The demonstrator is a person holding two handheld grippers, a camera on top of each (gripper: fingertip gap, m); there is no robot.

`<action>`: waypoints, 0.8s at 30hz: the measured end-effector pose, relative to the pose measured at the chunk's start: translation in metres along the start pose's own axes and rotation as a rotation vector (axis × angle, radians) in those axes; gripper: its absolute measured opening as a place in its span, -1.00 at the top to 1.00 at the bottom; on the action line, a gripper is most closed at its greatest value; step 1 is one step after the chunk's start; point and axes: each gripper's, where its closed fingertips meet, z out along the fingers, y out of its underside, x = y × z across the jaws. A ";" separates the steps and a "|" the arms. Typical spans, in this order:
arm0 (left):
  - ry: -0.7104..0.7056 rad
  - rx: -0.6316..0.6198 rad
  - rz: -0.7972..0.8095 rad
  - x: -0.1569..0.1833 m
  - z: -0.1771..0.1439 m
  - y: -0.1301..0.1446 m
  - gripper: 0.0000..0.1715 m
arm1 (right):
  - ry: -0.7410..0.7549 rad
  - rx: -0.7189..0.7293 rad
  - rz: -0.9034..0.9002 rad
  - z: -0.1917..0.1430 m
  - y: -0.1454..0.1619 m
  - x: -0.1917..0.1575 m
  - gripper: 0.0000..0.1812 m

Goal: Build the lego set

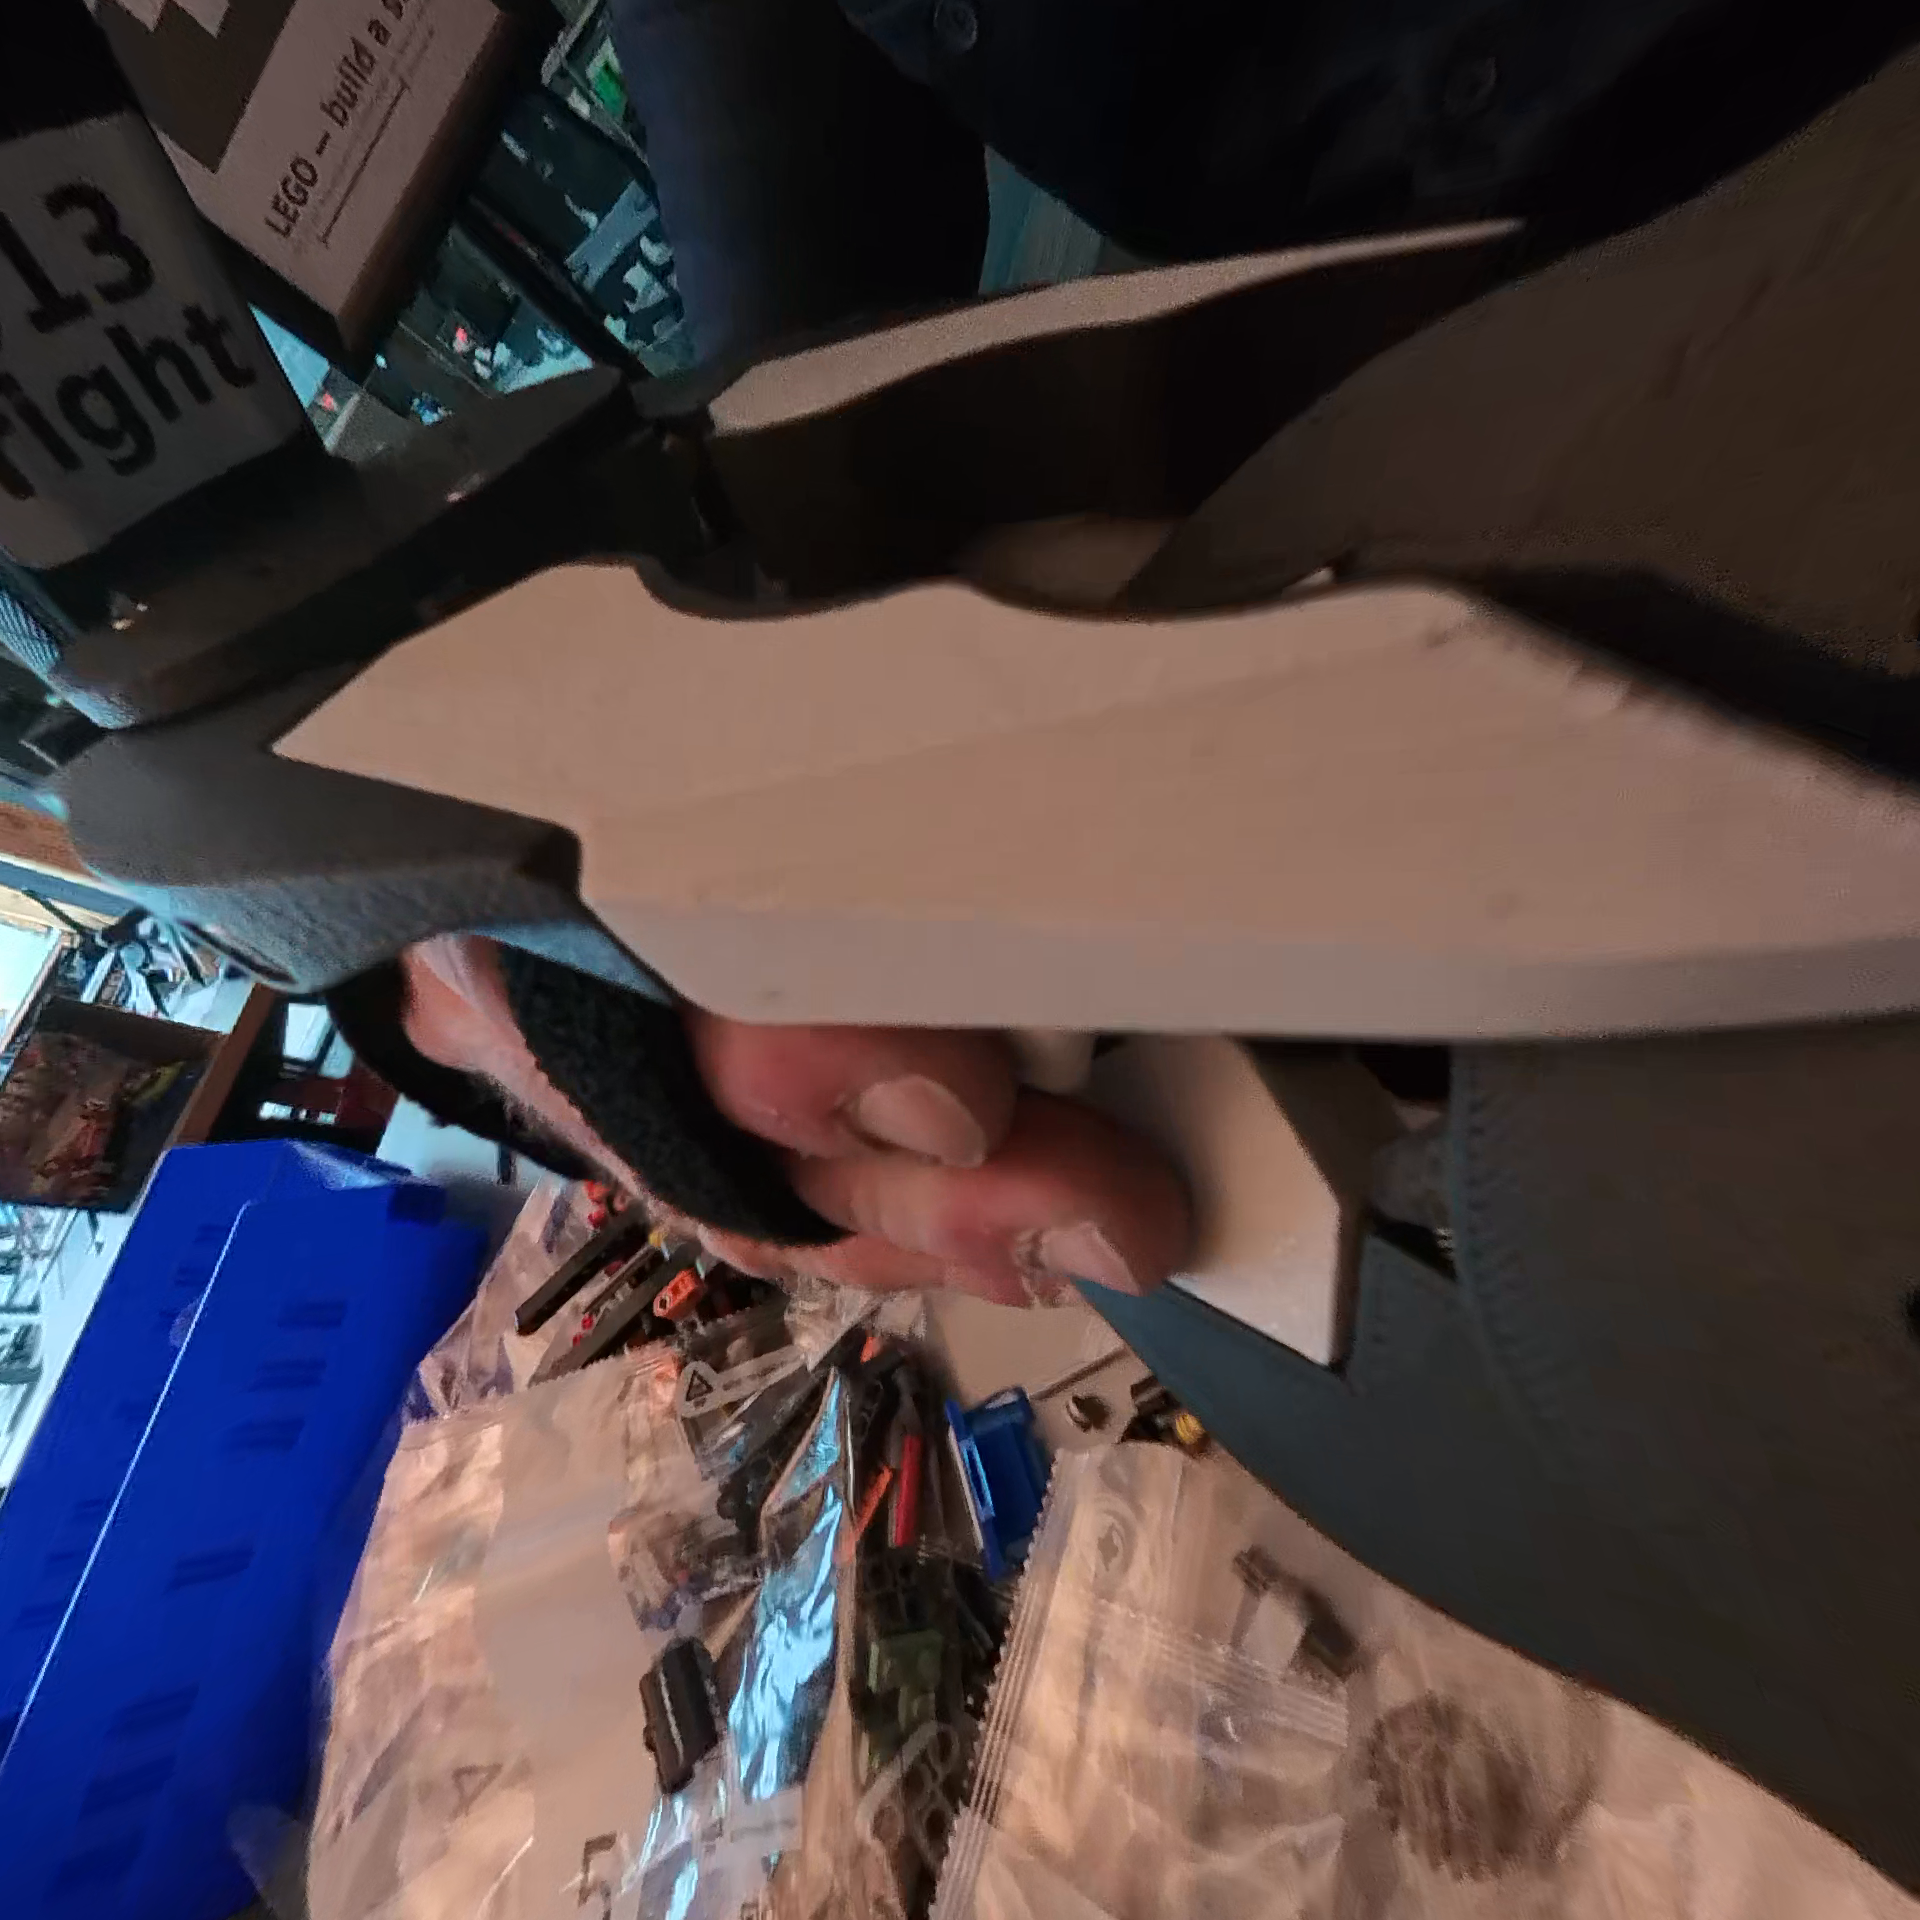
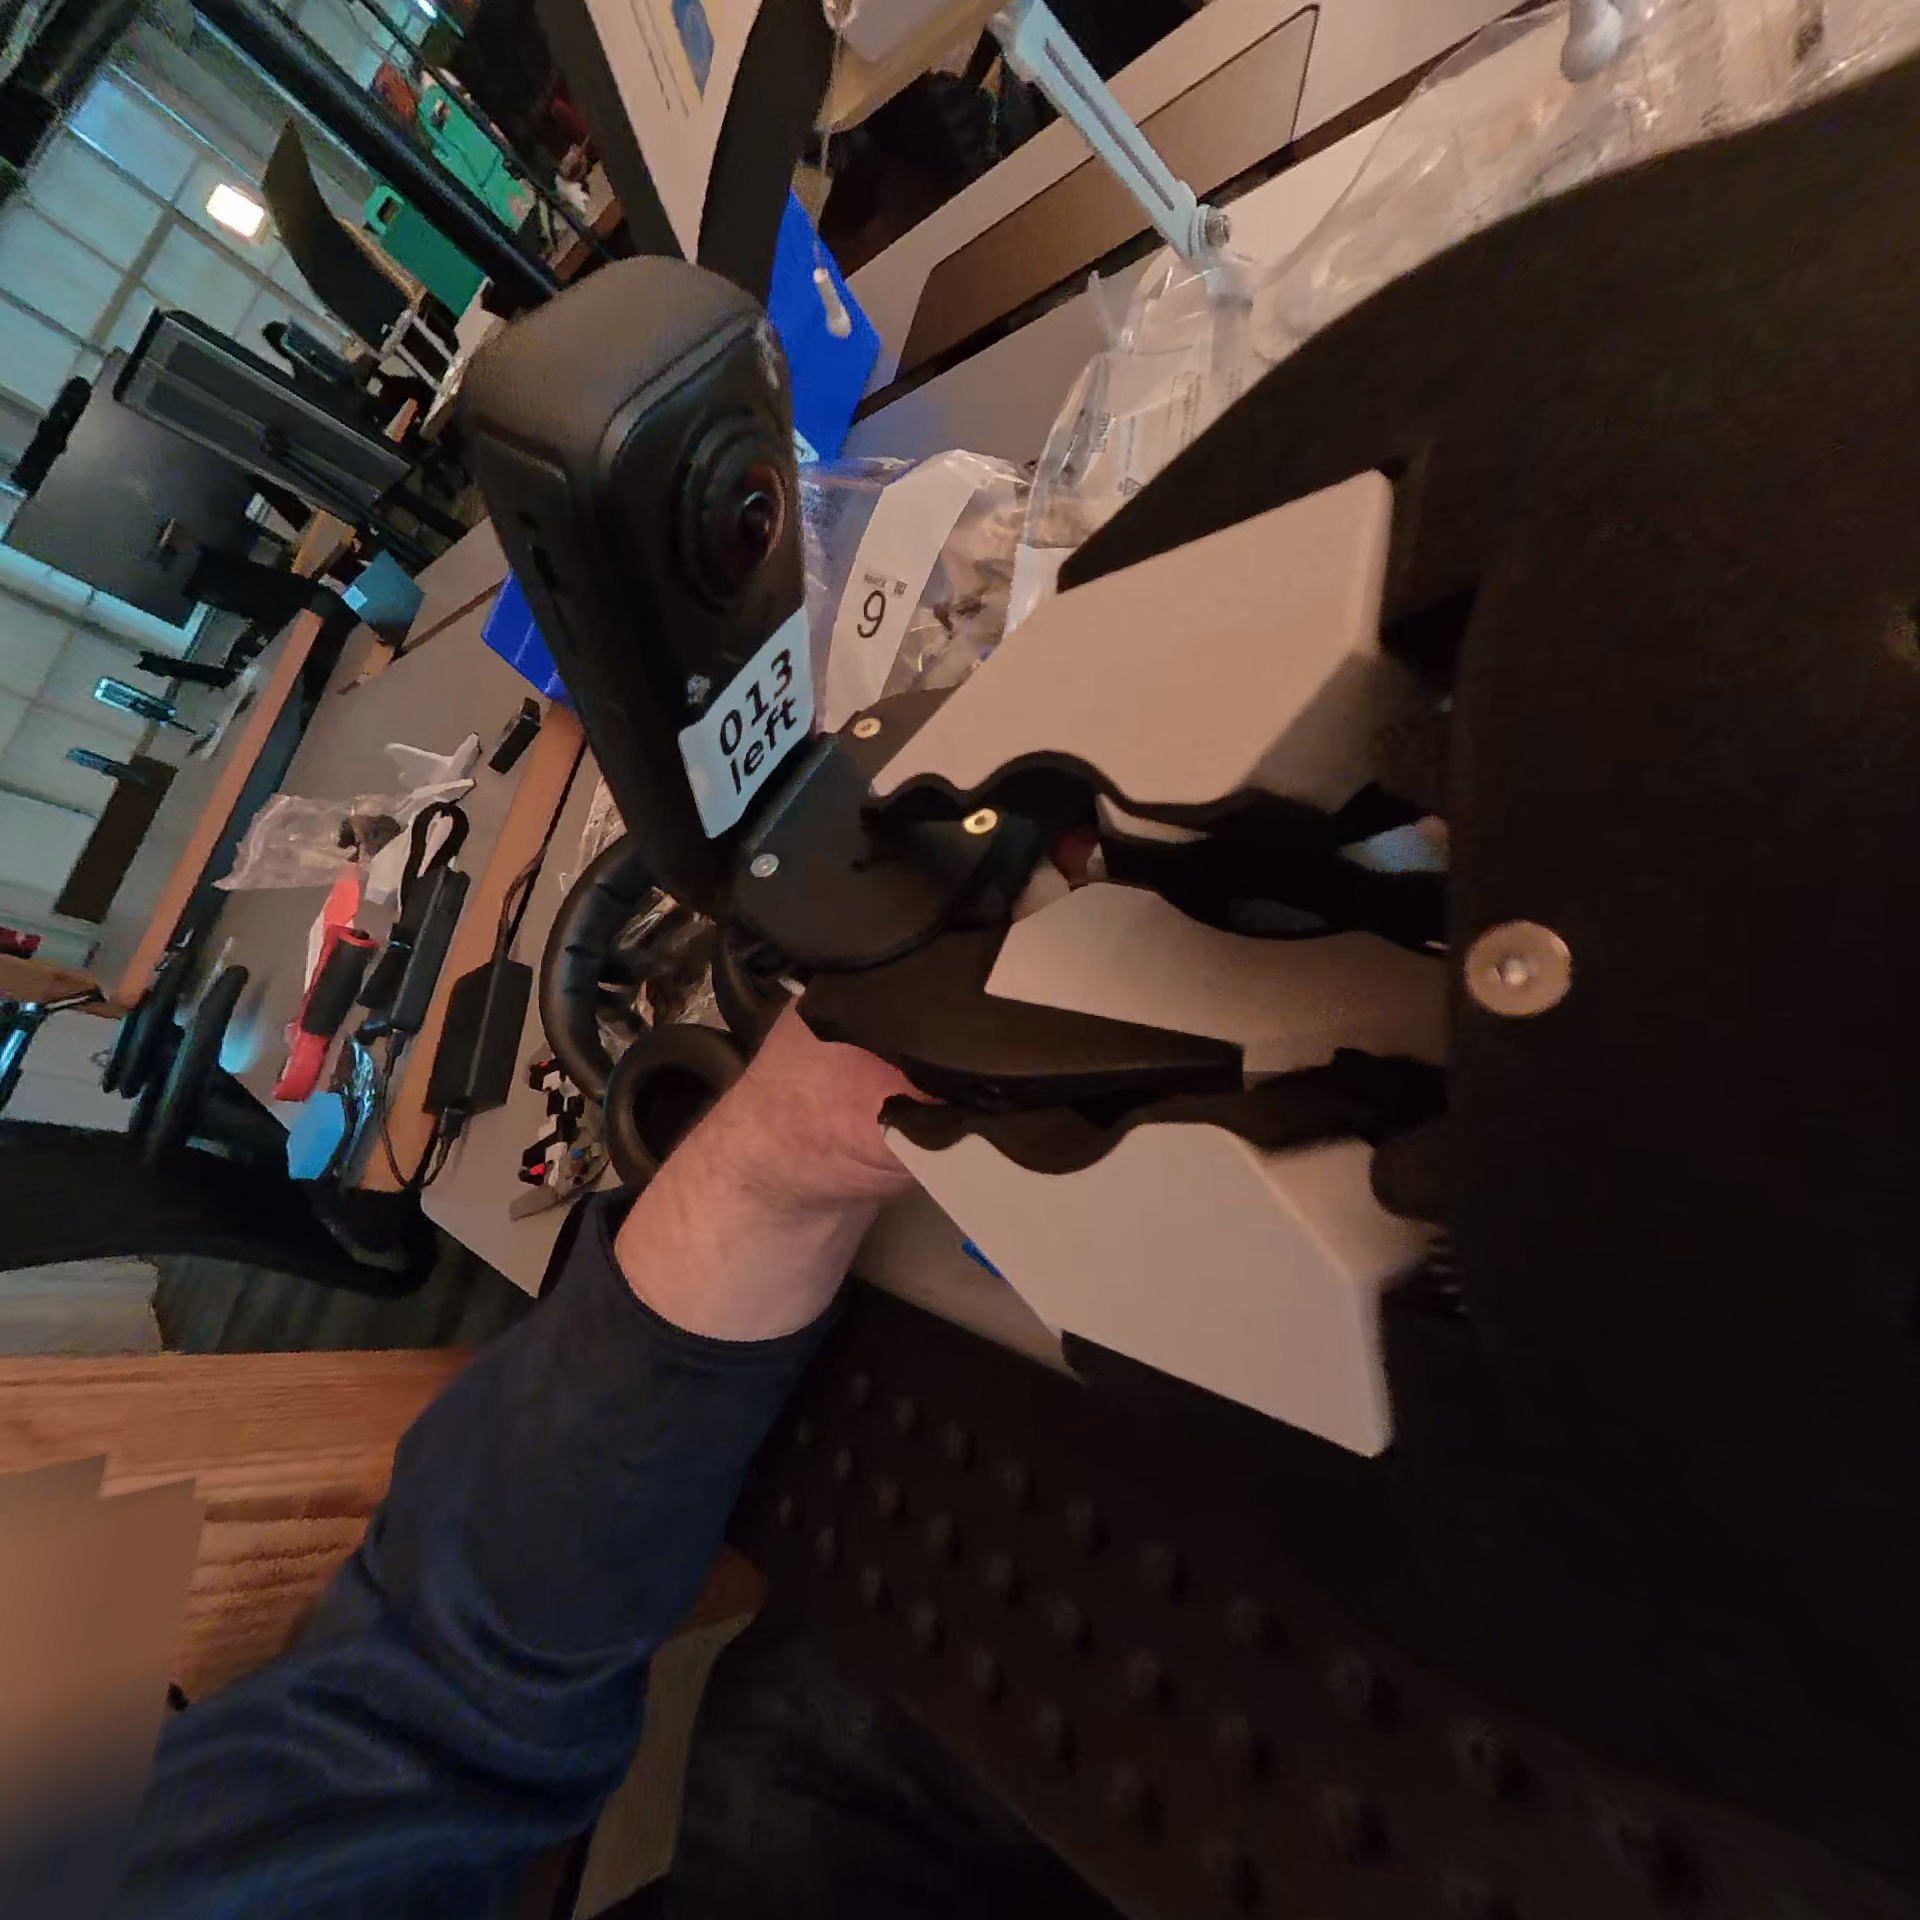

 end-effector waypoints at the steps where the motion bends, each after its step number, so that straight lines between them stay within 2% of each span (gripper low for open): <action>1: -0.025 0.003 0.022 -0.003 -0.001 -0.001 -0.39 | 0.001 -0.004 0.003 0.000 0.001 0.001 0.39; 4: -0.079 0.008 0.074 -0.009 -0.003 -0.003 0.25 | -0.011 0.043 0.064 -0.007 -0.008 0.002 0.40; 7: -0.121 0.037 0.097 -0.014 -0.008 -0.009 0.91 | 0.046 0.120 0.095 -0.023 -0.018 0.016 0.45; 10: -0.117 0.052 0.081 -0.015 -0.009 -0.010 0.76 | 0.060 0.111 0.130 -0.024 -0.014 0.020 0.42; 12: -0.140 0.000 0.129 -0.016 -0.005 -0.002 0.76 | 0.063 0.085 0.158 -0.017 -0.008 0.020 0.37; 14: -0.169 -0.034 0.188 -0.017 -0.002 0.003 0.77 | 0.057 0.067 0.195 -0.018 -0.004 0.022 0.22; 17: -0.168 -0.047 0.184 -0.018 -0.001 0.004 0.68 | 0.041 0.043 0.219 -0.024 0.002 0.024 0.18; 20: -0.161 -0.035 0.140 -0.019 -0.005 0.002 0.64 | -0.027 0.055 0.236 -0.032 0.001 0.016 0.24; 24: -0.183 -0.059 0.090 -0.028 -0.009 0.008 0.66 | 0.020 -0.018 0.118 -0.032 0.007 0.015 0.34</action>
